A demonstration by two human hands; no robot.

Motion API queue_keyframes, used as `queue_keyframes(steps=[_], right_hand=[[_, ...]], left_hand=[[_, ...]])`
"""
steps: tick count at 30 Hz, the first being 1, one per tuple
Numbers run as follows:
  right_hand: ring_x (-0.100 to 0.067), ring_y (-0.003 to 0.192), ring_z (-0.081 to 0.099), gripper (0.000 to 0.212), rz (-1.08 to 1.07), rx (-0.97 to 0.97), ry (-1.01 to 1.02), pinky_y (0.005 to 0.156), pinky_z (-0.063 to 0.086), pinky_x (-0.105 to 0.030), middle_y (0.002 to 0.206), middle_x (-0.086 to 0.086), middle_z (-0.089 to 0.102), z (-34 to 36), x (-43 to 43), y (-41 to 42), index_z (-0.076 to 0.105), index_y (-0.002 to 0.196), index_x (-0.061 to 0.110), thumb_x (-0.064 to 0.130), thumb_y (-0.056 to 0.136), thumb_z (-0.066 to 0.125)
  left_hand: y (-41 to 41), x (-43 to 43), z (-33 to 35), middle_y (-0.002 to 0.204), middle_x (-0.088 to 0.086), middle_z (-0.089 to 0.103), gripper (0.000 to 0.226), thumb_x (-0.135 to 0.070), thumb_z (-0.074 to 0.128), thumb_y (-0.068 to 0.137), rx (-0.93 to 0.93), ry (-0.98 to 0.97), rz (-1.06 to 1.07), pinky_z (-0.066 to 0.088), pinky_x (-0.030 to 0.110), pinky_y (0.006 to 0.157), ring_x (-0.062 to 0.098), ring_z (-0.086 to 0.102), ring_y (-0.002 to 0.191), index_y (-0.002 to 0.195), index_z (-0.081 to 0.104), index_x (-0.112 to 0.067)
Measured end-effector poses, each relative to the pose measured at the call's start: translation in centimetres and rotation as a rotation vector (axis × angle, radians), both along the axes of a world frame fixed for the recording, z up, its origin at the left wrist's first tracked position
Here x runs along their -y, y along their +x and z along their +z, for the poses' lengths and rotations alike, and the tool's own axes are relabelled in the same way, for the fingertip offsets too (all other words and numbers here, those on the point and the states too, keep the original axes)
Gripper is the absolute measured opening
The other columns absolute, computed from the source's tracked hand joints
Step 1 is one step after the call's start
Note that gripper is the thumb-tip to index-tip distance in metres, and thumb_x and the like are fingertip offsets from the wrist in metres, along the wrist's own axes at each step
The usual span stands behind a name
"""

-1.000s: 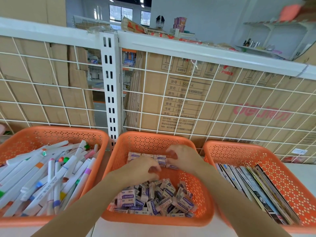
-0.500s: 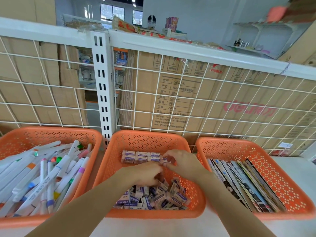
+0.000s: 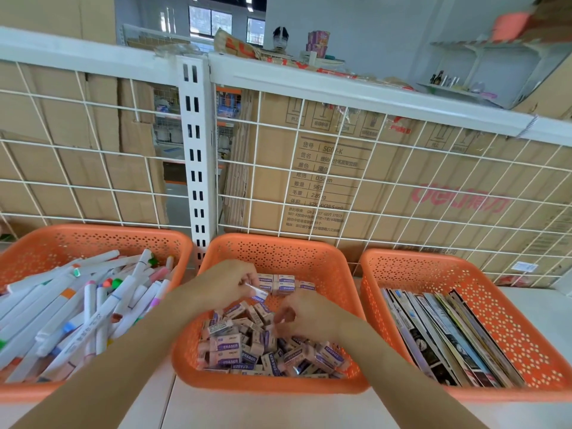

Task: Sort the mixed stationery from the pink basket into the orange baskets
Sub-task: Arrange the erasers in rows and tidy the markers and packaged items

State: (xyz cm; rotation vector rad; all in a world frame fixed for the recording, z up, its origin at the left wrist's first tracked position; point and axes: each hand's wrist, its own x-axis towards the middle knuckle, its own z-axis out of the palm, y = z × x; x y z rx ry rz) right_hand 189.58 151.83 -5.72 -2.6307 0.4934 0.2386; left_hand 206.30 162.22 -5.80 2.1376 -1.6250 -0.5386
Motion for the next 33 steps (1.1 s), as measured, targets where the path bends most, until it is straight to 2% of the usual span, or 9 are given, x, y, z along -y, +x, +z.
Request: queue_keyframes(steps=[4, 8, 13, 18, 20, 23, 26, 29, 33], right_hand=[[-0.024, 0.093, 0.061, 0.033, -0.104, -0.053, -0.018, 0.073, 0.046, -0.032, 0.102, -0.007, 0.067, -0.8, -1.1, 1.5, 0.069, 0.097, 0.010, 0.036, 0.078, 0.073], [-0.024, 0.100, 0.059, 0.025, -0.153, -0.070, -0.018, 0.069, 0.038, -0.027, 0.110, -0.005, 0.063, -1.1, -1.7, 2.0, 0.062, 0.098, 0.018, 0.026, 0.078, 0.074], [-0.027, 0.102, 0.058, 0.047, -0.154, -0.104, 0.107, 0.072, 0.040, -0.027, 0.117, -0.011, 0.061, -1.3, -2.2, 2.1, 0.059, 0.118, 0.012, 0.018, 0.075, 0.075], [-0.021, 0.086, 0.054, 0.041, -0.135, -0.068, 0.246, 0.064, 0.040, -0.025, 0.097, -0.006, 0.057, -0.8, -1.7, 2.0, 0.062, 0.113, 0.008, 0.012, 0.075, 0.076], [-0.018, 0.080, 0.056, 0.032, -0.210, 0.001, 0.343, 0.061, 0.044, -0.022, 0.091, -0.004, 0.057, -0.4, -1.0, 1.6, 0.063, 0.110, 0.006, 0.006, 0.078, 0.071], [-0.016, 0.075, 0.059, 0.022, -0.370, 0.204, 0.568, 0.067, 0.054, -0.024, 0.091, -0.010, 0.060, 0.4, 0.2, 1.0, 0.065, 0.105, 0.007, -0.002, 0.086, 0.061], [-0.008, 0.074, 0.060, 0.023, -0.374, 0.381, 0.583, 0.062, 0.051, -0.016, 0.093, -0.005, 0.063, 0.9, 0.6, 0.8, 0.064, 0.103, 0.015, 0.000, 0.086, 0.063], [-0.006, 0.072, 0.063, 0.020, -0.373, 0.502, 0.624, 0.062, 0.050, -0.015, 0.086, 0.000, 0.068, 0.7, 0.2, 0.9, 0.064, 0.098, 0.013, 0.001, 0.082, 0.068], [-0.008, 0.067, 0.066, 0.009, -0.456, 0.622, 0.726, 0.062, 0.054, -0.020, 0.078, -0.004, 0.069, 0.7, 0.3, 0.6, 0.066, 0.089, 0.006, 0.005, 0.081, 0.070]], left_hand=[[0.5, -0.5, -0.1, 0.096, -0.010, 0.057, 0.010, -0.017, 0.061, 0.089, -0.052, -0.047, 0.022, 0.035, 0.009, 0.069, 0.006, 0.053, 0.091, 0.098, 0.064, -0.019], [0.6, -0.7, -0.2, 0.088, -0.017, 0.054, 0.012, -0.016, 0.060, 0.089, -0.052, -0.058, 0.025, 0.032, 0.008, 0.065, -0.001, 0.049, 0.079, 0.099, 0.066, -0.019], [0.4, -0.7, -0.1, 0.101, -0.008, 0.060, 0.012, -0.017, 0.060, 0.090, -0.057, -0.053, 0.037, 0.036, 0.017, 0.075, 0.002, 0.050, 0.087, 0.100, 0.066, -0.020], [0.3, -0.8, -0.1, 0.096, -0.011, 0.058, 0.012, -0.018, 0.060, 0.090, -0.085, -0.064, 0.059, 0.036, 0.016, 0.072, 0.003, 0.051, 0.086, 0.099, 0.066, -0.022], [0.2, -1.0, 0.1, 0.084, -0.016, 0.053, 0.013, -0.017, 0.060, 0.090, -0.084, -0.077, 0.048, 0.031, 0.011, 0.066, -0.001, 0.047, 0.076, 0.100, 0.067, -0.019], [0.0, -1.0, 0.4, 0.089, -0.013, 0.058, 0.014, -0.020, 0.061, 0.089, -0.102, -0.061, 0.023, 0.033, 0.013, 0.068, -0.004, 0.048, 0.074, 0.101, 0.069, -0.019], [-0.6, -0.7, 0.6, 0.092, -0.006, 0.062, 0.015, -0.016, 0.064, 0.087, -0.286, -0.050, 0.000, 0.041, 0.009, 0.064, 0.000, 0.059, 0.067, 0.101, 0.066, -0.018], [-1.4, -0.4, 0.9, 0.101, 0.007, 0.065, 0.023, -0.012, 0.065, 0.087, -0.477, -0.050, 0.020, 0.052, 0.020, 0.064, 0.005, 0.065, 0.064, 0.109, 0.058, -0.014], [-2.1, -0.2, 0.9, 0.092, 0.007, 0.069, 0.021, -0.012, 0.063, 0.088, -0.564, -0.091, 0.085, 0.054, 0.027, 0.070, 0.009, 0.065, 0.069, 0.109, 0.060, -0.011]])
